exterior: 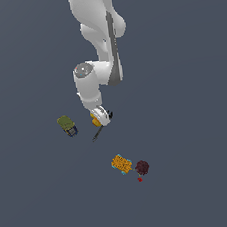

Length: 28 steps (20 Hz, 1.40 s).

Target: Pick up a designated object from a clutter of objects.

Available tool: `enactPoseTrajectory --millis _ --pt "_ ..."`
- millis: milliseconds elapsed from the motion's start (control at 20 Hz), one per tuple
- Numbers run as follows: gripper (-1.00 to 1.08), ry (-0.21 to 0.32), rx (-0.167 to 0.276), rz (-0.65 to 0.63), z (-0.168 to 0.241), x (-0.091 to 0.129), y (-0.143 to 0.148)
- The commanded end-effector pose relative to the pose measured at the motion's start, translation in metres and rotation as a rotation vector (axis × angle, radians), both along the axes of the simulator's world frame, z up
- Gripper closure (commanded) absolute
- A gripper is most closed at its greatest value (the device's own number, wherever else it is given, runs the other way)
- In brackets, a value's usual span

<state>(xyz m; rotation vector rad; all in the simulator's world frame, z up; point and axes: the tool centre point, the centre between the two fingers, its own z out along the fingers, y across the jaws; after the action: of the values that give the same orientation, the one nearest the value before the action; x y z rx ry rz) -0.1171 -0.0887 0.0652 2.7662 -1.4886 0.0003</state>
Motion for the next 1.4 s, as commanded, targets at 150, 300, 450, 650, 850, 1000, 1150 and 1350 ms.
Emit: enactPoseTrajectory --millis 150,300,450,650,850,1000,1150,1350 --pt "-0.92 0.000 0.000 -0.003 -0.022 -0.001 0.000" --pt "-0.92 0.000 0.000 -0.003 -0.029 -0.001 0.000" --pt "-0.92 0.000 0.000 -0.003 -0.032 -0.001 0.000" --pt "-0.92 0.000 0.000 -0.003 -0.031 0.000 0.000" --pt "1.08 0.000 0.000 -0.003 -0.031 0.000 0.000" --pt "1.08 0.000 0.000 -0.003 -0.031 0.000 0.000" --pt "1.08 0.000 0.000 -0.003 -0.031 0.000 0.000" --pt "1.08 -0.045 -0.008 -0.010 -0.014 0.016 -0.005"
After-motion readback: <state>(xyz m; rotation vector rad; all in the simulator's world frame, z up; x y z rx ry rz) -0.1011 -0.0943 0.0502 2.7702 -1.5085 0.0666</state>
